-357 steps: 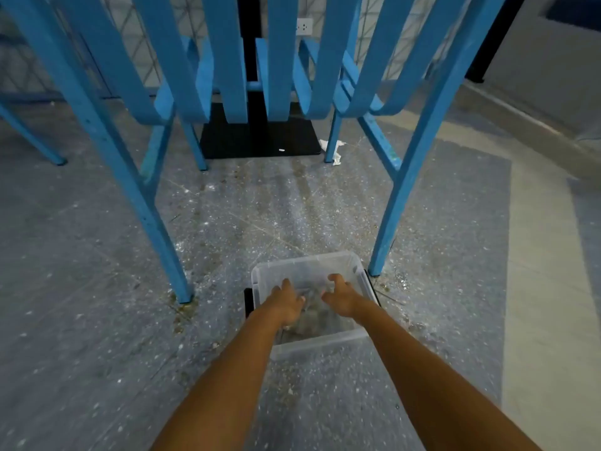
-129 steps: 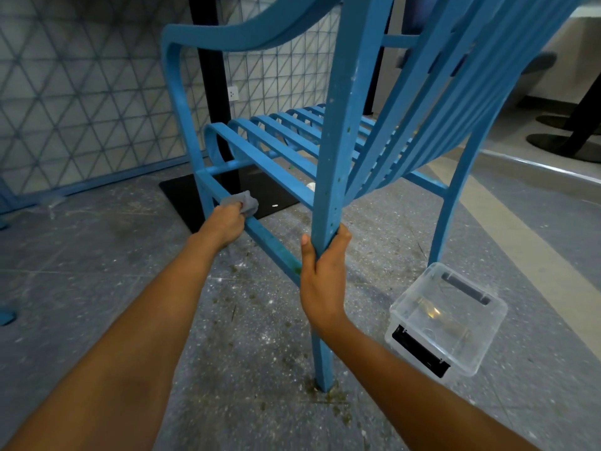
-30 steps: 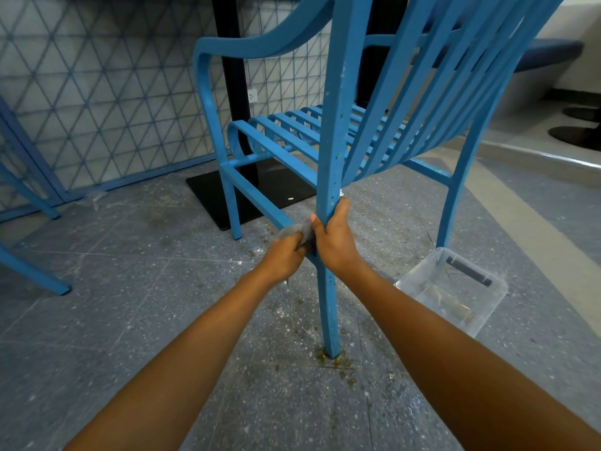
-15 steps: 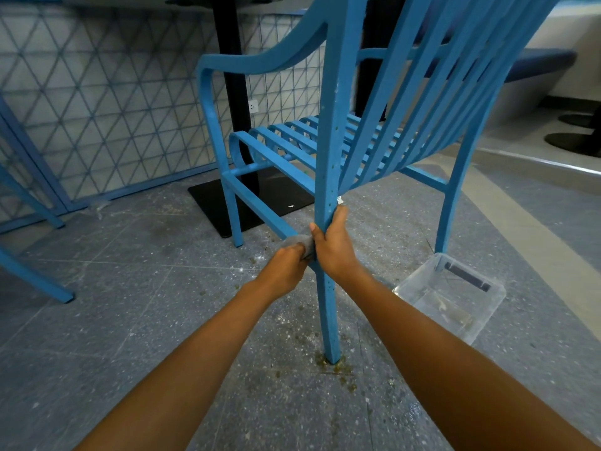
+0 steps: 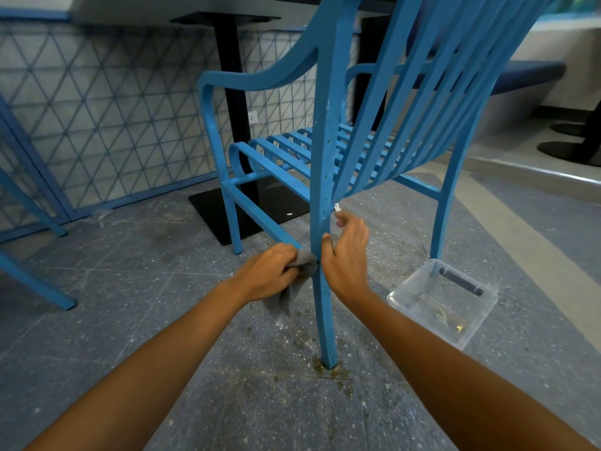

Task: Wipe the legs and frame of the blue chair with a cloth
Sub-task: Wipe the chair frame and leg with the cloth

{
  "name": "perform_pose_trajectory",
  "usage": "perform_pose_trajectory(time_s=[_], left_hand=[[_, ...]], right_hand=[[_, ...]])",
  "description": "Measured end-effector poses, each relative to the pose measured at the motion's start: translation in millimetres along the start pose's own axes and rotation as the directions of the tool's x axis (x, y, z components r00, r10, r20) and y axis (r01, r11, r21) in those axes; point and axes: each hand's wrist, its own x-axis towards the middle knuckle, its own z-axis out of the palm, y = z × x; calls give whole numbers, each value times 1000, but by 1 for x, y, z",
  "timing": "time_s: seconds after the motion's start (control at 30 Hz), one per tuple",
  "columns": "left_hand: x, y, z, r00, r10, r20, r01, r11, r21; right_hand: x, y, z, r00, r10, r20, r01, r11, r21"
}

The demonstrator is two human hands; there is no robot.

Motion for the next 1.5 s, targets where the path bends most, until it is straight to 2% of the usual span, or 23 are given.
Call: perform_pose_trajectory(time_s=[0.13, 0.27, 0.37, 0.47, 0.57, 0.7, 0.77, 0.87, 0.9, 0.97, 1.07, 1.17, 1.3, 1.4, 1.5], left_hand=[[3, 4, -16, 977, 210, -34, -204, 970, 133], [4, 11, -25, 935, 346, -73, -326, 924, 199], [7, 18, -25, 917, 386, -100, -368, 916, 158], [13, 24, -25, 941, 299, -159, -302, 953, 6], [19, 27, -26, 941, 267, -208, -278, 960, -25], [23, 24, -25, 928, 255, -272, -271, 962, -22], [25, 19, -21, 930, 119, -349, -170, 978, -119], [32, 13, -10, 883, -190, -429, 43, 943, -329], [35, 11, -4, 869, -283, -405, 128, 921, -368], [40, 4, 7, 877, -402, -261, 290, 879, -379], [44, 4, 20, 918, -396, 11, 386, 890, -243], [46, 6, 28, 935, -328, 133, 323, 945, 52], [44, 6, 36, 897, -318, 308, 220, 924, 311], [38, 6, 41, 885, -319, 339, 164, 895, 415], [35, 6, 46, 906, -277, 321, 80, 855, 512]], right_hand=[[-1, 4, -11, 977, 50, 207, -112, 948, 298], [-7, 10, -19, 932, -13, 363, -144, 904, 403], [-14, 15, -23, 903, -60, 425, -103, 930, 352], [-20, 15, -26, 902, -104, 419, -2, 970, 245], [-20, 17, -27, 915, -97, 392, 56, 992, 116], [-21, 20, -32, 954, -27, 297, 4, 997, 77], [-23, 19, -35, 976, 12, 220, -43, 989, 139], [-23, 17, -39, 996, 71, 54, -82, 966, 246], [-22, 15, -39, 995, 97, 0, -93, 961, 260], [-19, 11, -41, 983, 166, -80, -137, 948, 287], [-14, 3, -41, 944, 289, -157, -208, 895, 395], [-13, -10, -39, 921, 333, -204, -197, 848, 492], [-13, -22, -32, 926, 295, -236, -123, 826, 551], [-11, -27, -29, 921, 287, -262, -102, 830, 549], [-5, -36, -29, 916, 286, -281, -80, 818, 569]])
